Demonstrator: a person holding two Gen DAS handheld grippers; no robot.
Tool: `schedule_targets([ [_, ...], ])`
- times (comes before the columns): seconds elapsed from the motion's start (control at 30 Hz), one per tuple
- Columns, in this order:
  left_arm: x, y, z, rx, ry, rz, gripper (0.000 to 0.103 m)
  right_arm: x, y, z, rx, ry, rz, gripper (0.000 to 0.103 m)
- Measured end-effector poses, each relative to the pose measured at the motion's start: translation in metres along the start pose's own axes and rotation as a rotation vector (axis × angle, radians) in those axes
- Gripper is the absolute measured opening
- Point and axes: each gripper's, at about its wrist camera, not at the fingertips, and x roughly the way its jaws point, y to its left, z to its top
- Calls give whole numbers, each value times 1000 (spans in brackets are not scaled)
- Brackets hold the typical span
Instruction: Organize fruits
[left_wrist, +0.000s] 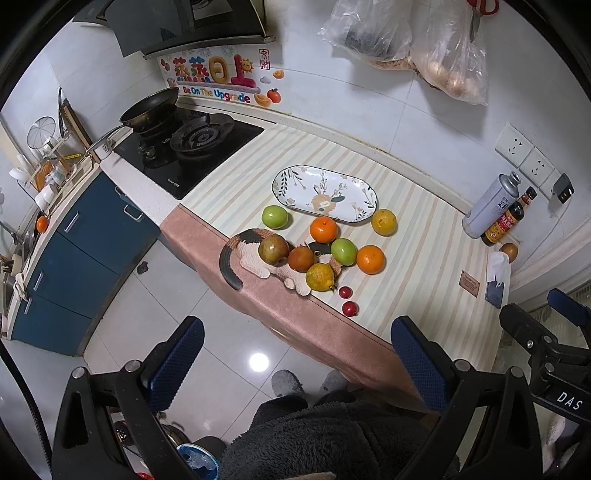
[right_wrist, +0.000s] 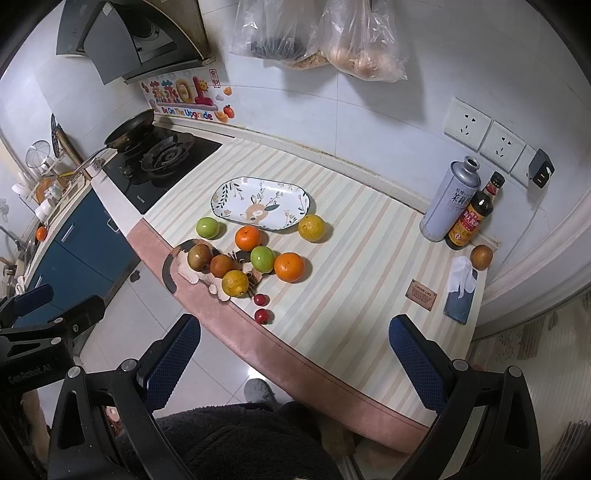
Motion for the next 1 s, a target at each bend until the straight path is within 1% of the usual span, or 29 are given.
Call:
schedule_targets([
  [0.4, 1, -2, -1, 2, -4, -1, 103, -3, 2, 8, 3, 0, -1, 103],
  [0.73, 3, -3, 3, 5, -1, -3, 103, -4, 8, 5, 0, 0, 1, 103],
  [0.77, 3, -3, 3, 3, -1, -3, 103, -1, 1, 9, 0, -1, 1, 103],
  [1.0, 3, -5, 3, 3, -4, -3, 103, -1, 3, 9, -1, -2, 0, 103],
])
